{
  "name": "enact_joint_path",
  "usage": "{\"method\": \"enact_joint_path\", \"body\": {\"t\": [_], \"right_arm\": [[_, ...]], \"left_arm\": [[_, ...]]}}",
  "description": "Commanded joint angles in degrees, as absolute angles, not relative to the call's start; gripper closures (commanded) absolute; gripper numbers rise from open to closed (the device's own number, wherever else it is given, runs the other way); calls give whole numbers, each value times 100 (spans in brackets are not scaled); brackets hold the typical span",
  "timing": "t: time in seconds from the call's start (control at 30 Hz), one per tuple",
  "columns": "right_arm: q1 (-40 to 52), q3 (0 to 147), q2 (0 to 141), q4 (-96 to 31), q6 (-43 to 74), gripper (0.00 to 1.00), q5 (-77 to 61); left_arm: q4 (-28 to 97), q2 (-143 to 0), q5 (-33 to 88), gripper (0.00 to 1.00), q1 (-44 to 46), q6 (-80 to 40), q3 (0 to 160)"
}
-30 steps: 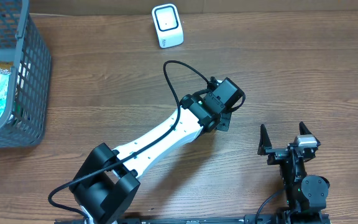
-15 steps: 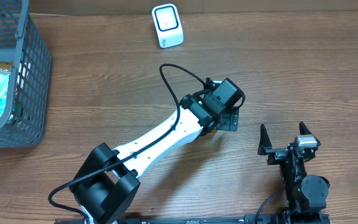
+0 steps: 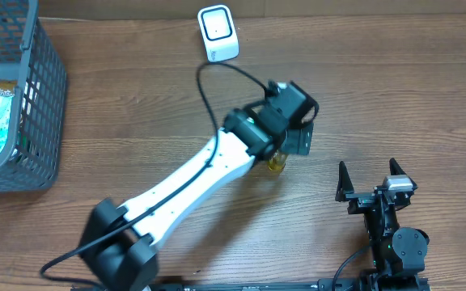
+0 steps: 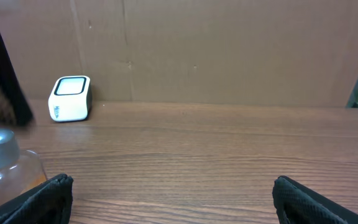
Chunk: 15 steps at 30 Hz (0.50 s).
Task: Scan the item barcode
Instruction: 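Carry the bottle toward the scanner and set it upright on the table, then return the left gripper to the basket and grasp the green-lidded jar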
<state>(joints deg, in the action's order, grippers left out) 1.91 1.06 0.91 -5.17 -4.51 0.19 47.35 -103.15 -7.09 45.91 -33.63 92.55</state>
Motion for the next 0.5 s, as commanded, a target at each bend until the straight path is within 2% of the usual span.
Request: {"method": "enact_joint_path", "body": {"t": [0.0,0.47], "right_arm": [[191,45,82,-484,-456,0,-14],[191,45,82,-484,-456,0,-14]], "left_arm": [[4821,-9841,-963,1,4453,-2982,9673],[5227,-8471,-1837,0,3468,-2810,9769]]}}
